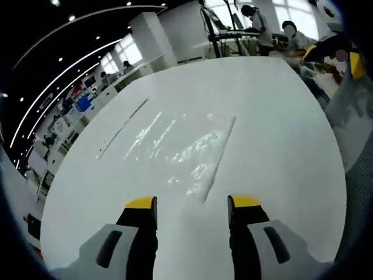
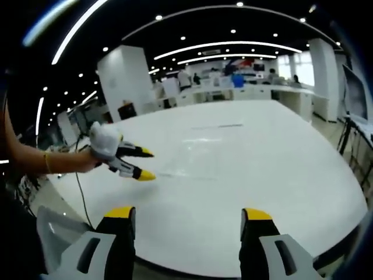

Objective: Open the resealable bag by pulling the two sides of the seal apart until the entire bag opening is separated and visibly accessible.

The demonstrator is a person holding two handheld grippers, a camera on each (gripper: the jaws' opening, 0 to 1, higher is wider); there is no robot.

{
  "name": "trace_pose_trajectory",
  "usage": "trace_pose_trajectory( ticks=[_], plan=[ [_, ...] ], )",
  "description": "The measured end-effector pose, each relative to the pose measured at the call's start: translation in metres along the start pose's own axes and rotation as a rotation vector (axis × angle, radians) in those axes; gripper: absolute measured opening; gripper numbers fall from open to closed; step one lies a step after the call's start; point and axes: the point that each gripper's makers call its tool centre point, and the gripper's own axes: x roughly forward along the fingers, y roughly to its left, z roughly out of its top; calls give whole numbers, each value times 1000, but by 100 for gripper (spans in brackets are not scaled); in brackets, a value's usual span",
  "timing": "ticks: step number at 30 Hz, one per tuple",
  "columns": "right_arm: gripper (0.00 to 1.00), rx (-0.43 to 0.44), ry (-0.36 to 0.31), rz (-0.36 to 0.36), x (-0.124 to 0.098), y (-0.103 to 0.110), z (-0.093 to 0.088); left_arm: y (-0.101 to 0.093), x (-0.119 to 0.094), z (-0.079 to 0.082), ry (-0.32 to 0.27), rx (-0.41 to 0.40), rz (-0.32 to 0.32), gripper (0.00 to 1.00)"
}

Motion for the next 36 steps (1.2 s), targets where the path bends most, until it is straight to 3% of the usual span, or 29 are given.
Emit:
trace_pose_trajectory(
  ticks=[4,7,10,15,16,17,21,26,31,36],
  plan=[
    [72,5,7,-2,0,-1,-2,7,5,-3,30,132,46,42],
    [72,6,9,-5,-1,-2,-3,3,8,0,24,128,35,44],
    [72,11,10,-9,-2,-4,-4,4,10,7,19,258,51,41],
    [71,10,16,-11,-1,-6,-4,-8,19,8,19,300,13,40],
    [71,9,18,-9,-1,-6,-4,-9,20,7,35,350,12,38],
    [71,9,17,-9,-1,-6,-4,-7,21,12,14,374,27,37],
    [71,6,19,-14,0,-7,-4,-4,22,9,47,394,47,36],
    [70,5,29,-11,1,-6,-7,-2,25,10,47,447,57,31],
    [66,-1,34,-18,1,-8,-9,-6,28,3,63,445,36,15],
    [67,7,33,-22,1,-9,-8,-6,29,-1,75,435,34,8]
  ],
)
